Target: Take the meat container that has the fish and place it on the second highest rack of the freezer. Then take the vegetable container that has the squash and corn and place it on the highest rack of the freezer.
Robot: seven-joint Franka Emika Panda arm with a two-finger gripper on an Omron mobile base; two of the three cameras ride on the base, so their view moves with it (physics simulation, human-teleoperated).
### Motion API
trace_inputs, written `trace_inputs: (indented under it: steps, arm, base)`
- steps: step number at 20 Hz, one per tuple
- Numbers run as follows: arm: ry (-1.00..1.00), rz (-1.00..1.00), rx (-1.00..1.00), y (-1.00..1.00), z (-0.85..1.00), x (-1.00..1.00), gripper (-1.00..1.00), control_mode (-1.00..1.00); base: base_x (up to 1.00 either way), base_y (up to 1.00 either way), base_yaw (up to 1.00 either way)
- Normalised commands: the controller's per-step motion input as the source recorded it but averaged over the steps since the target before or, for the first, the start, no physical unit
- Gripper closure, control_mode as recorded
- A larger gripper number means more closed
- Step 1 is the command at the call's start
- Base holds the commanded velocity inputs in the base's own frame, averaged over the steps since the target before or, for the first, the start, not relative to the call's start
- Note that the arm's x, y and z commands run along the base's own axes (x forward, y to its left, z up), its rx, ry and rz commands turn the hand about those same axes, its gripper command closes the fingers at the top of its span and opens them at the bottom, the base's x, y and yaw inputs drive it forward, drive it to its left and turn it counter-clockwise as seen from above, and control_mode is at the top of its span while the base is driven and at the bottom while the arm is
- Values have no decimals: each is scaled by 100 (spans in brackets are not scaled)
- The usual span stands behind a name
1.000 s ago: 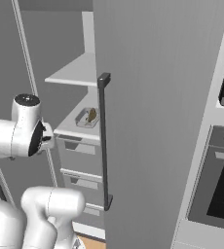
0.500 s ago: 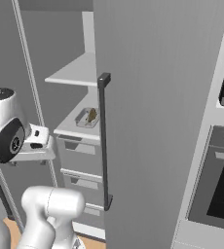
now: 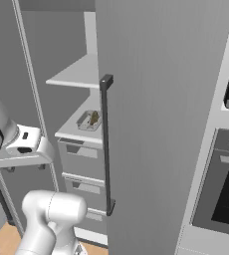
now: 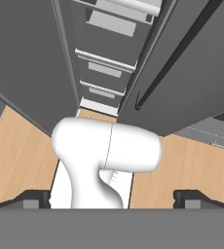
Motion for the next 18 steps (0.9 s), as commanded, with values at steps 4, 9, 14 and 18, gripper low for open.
trace_inputs:
  steps: [4, 9, 14, 18]
  arm:
    - [0, 0, 0, 0, 0, 0, -100, 100]
    - [0, 0, 0, 0, 0, 0, -100, 100]
    - [0, 0, 0, 0, 0, 0, -100, 100]
    - [0, 0, 0, 0, 0, 0, -100, 100]
  base:
    - [-27, -16, -2]
    - [-37, -38, -15]
    - [11, -70, -7]
    - [10, -100, 0]
